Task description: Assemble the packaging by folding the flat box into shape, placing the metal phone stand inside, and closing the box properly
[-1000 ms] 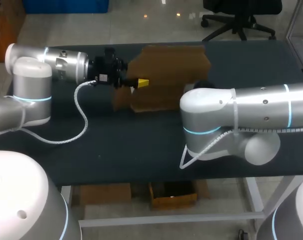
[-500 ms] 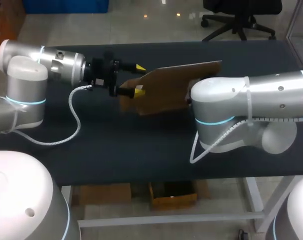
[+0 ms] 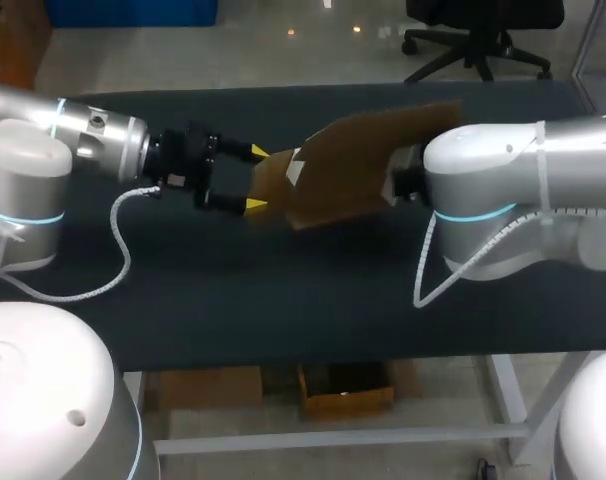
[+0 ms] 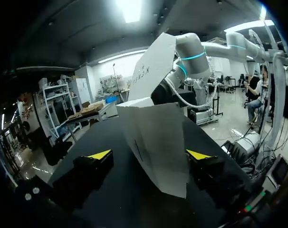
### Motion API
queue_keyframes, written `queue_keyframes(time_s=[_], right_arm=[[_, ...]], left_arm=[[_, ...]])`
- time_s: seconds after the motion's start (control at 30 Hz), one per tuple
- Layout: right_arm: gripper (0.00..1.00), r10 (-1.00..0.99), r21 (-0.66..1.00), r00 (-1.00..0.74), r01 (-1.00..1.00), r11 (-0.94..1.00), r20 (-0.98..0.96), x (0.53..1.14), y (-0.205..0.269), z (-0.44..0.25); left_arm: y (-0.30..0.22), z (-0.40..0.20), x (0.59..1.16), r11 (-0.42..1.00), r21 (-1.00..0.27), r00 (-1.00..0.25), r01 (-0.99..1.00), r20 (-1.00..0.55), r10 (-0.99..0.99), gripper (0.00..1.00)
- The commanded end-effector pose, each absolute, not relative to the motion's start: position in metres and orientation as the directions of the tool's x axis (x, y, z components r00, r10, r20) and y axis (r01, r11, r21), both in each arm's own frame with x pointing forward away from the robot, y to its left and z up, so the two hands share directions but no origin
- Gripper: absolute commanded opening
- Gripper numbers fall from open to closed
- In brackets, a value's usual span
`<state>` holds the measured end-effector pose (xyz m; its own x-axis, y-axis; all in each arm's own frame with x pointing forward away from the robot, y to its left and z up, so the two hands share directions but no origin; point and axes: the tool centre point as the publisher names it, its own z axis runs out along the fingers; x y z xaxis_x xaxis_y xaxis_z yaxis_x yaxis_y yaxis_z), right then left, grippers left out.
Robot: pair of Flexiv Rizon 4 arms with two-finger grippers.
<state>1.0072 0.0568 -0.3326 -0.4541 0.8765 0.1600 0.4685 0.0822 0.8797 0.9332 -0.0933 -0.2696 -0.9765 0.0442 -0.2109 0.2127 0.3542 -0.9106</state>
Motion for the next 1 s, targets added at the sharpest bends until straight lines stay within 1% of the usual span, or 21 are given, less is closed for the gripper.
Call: queue_keyframes(time_s=[0.03,0.53,0.7,0.83,0.93,1.0], right_arm=[[0.00,0.808,0.791,-0.544,0.587,0.173,0.227,1.008,0.046,-0.324],[0.00,0.762,0.628,-0.591,0.706,0.328,0.267,1.005,0.049,-0.311],[0.00,0.764,0.556,-0.579,0.749,0.360,0.286,1.000,0.051,-0.309],[0.00,0.758,0.489,-0.564,0.788,0.375,0.328,0.996,0.051,-0.311],[0.00,0.724,0.470,-0.579,0.792,0.390,0.375,0.994,0.049,-0.312],[0.00,0.722,0.459,-0.583,0.792,0.402,0.373,0.992,0.048,-0.313]], left_arm=[[-0.082,-0.266,0.921,0.378,-0.900,-0.975,0.216,-0.216,0.044,1.00],[-0.062,-0.280,0.910,0.448,-0.866,-0.975,0.221,-0.207,0.080,1.00],[-0.056,-0.284,0.907,0.470,-0.854,-0.975,0.221,-0.199,0.098,1.00],[-0.051,-0.286,0.906,0.492,-0.845,-0.978,0.208,-0.172,0.120,1.00],[-0.048,-0.286,0.903,0.506,-0.843,-0.982,0.181,-0.127,0.139,1.00],[-0.048,-0.286,0.903,0.506,-0.843,-0.982,0.181,-0.127,0.139,1.00]])
